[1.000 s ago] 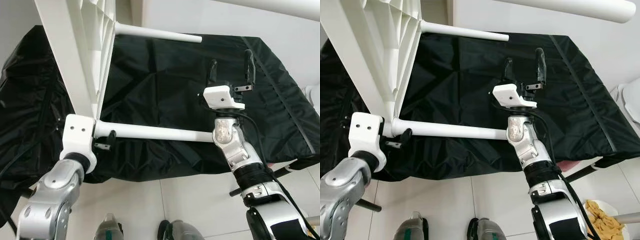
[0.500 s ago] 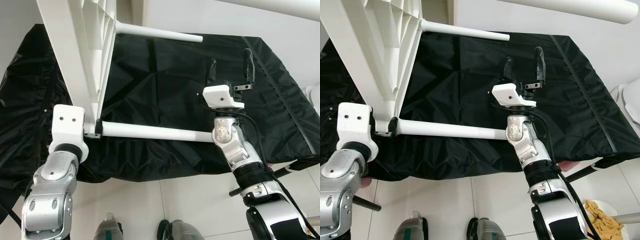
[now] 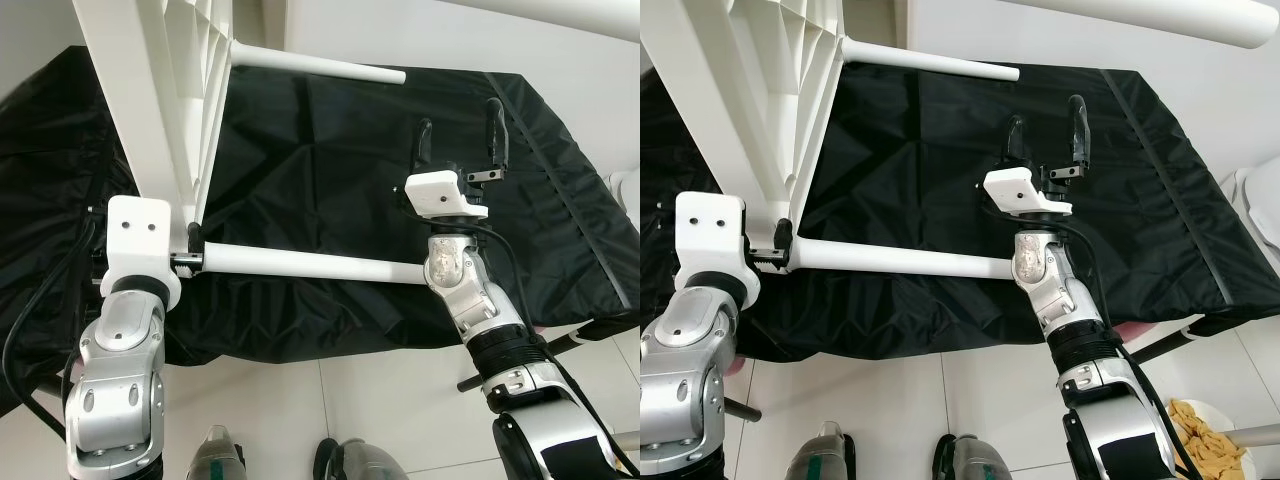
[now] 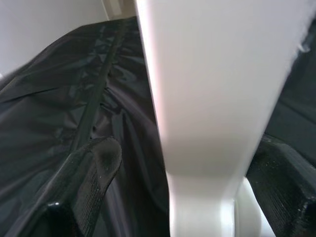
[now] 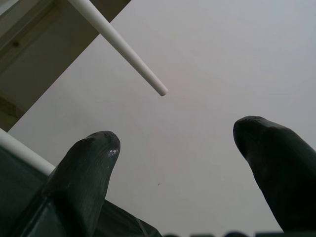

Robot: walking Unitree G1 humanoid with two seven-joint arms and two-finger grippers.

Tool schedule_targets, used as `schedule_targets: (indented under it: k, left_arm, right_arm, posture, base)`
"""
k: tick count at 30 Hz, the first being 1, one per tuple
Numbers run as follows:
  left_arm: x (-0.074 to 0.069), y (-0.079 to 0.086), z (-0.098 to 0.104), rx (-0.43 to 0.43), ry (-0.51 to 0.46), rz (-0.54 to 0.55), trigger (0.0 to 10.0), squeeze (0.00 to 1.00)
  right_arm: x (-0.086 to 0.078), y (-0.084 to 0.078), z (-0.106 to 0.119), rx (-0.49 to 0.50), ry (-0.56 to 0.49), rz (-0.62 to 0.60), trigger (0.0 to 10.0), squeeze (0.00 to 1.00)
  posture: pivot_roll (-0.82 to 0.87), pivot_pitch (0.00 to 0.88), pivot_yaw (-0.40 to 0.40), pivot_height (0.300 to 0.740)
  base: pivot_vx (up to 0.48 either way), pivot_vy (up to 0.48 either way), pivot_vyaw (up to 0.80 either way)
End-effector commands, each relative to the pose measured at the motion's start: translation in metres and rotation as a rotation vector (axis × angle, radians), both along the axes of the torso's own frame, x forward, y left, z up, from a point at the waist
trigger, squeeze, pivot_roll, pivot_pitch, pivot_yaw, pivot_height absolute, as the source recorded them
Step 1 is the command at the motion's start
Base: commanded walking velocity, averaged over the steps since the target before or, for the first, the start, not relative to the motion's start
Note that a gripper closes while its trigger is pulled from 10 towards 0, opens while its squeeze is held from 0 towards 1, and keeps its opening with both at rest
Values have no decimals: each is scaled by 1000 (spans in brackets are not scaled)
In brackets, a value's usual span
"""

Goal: Building children table

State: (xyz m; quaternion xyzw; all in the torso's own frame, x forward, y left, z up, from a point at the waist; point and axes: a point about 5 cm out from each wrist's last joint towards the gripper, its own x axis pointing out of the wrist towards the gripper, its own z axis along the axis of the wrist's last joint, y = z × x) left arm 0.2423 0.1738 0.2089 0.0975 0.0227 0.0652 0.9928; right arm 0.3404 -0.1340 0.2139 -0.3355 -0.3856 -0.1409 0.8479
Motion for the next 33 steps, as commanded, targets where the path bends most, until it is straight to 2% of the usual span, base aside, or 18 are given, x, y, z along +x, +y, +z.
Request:
schedule_targets:
  k: [1,11,20,28,33]
  left_arm:
    - [-2,12,0,16,-45,269,10000,0]
    - [9,3,-6,9,-63,250,10000,0]
    - [23,-7,-7,-19,-120,201,10000,0]
    - [33,-5,-14,47,-126,205,10000,0]
    - [33,-6,-16,40,-125,184,10000,0]
  right_arm:
    - [1,-3,0,1,0,-8,10000,0]
    - [1,-4,2,4,-4,-8,10000,0]
    - [-1,-9,8,6,-21,-19,10000,0]
    - [-5,-11,13,-5,-44,-18,10000,0]
    - [-8,-13,11,-9,-42,-19,10000,0]
  posture:
    - [197,132,-101,740]
    - [182,136,-109,740]
    - [157,131,-110,740]
    - [146,129,-115,740]
    - [144,129,-116,740]
  base:
    - [0,0,0]
    - [0,0,0]
    - [0,0,0]
    - [0,0,0]
    - [0,0,0]
